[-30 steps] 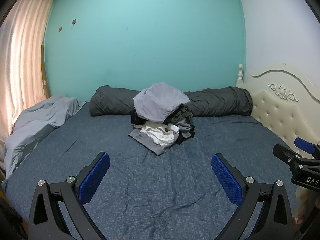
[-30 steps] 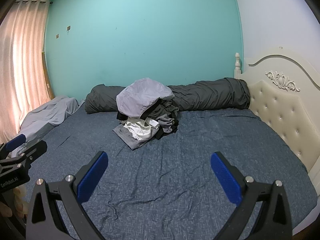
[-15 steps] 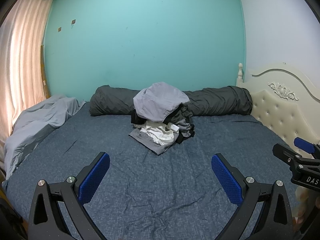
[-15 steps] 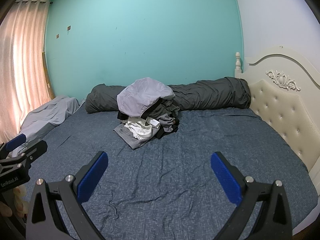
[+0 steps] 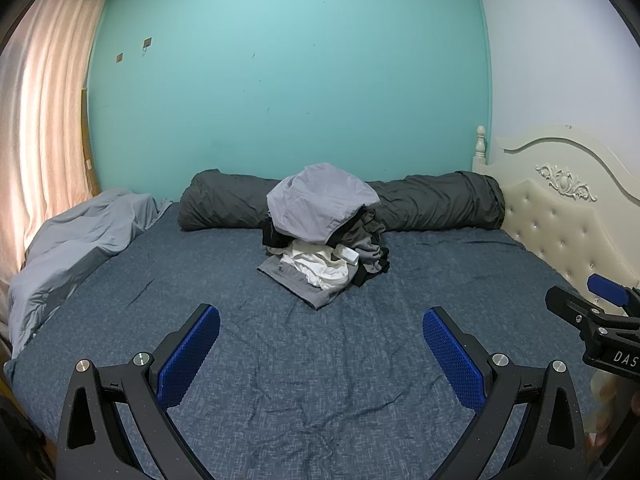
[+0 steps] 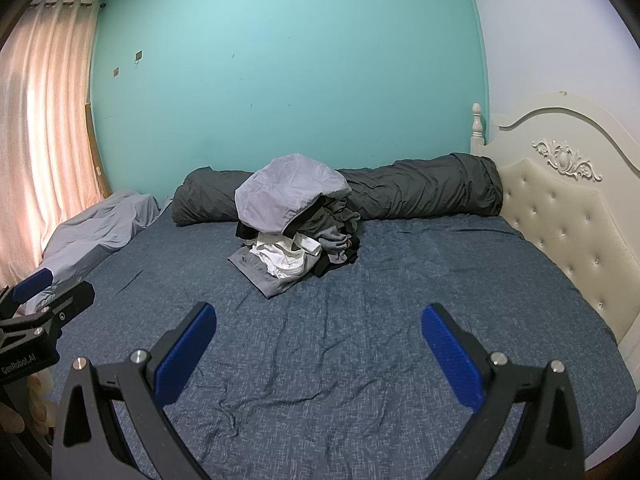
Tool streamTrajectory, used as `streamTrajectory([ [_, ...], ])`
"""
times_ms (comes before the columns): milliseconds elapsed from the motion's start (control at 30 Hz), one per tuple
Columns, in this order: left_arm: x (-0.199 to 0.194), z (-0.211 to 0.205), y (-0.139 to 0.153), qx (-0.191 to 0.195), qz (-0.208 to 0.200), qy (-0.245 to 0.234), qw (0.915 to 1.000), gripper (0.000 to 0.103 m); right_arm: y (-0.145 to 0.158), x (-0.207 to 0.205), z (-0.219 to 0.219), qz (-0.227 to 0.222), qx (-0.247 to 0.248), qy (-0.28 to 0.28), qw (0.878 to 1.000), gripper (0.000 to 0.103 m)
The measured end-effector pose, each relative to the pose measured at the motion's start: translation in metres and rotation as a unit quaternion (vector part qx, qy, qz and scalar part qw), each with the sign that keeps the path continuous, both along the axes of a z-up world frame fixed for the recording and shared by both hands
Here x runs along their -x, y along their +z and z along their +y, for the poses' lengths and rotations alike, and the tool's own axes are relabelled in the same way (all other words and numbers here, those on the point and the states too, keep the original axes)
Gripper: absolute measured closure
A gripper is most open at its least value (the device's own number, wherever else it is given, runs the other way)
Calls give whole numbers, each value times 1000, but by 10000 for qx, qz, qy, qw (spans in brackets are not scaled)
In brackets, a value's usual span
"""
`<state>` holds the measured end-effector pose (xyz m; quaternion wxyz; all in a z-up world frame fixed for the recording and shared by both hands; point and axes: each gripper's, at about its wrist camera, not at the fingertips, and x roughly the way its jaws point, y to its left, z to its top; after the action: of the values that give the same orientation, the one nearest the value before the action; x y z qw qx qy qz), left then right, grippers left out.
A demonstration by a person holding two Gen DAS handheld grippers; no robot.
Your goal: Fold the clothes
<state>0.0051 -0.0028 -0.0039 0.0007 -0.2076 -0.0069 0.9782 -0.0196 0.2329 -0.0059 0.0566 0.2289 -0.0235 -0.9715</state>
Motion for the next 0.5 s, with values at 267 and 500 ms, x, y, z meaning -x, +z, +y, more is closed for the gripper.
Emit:
streamTrajectory([
  [267,2,-2,2,-11,-2,3,10000,0,0,0,-2,-15,-5,3,10000,0],
  [500,1,-1,0,-7,-6,3,10000,0,1,2,-2,-22,-1,-8,10000,0],
])
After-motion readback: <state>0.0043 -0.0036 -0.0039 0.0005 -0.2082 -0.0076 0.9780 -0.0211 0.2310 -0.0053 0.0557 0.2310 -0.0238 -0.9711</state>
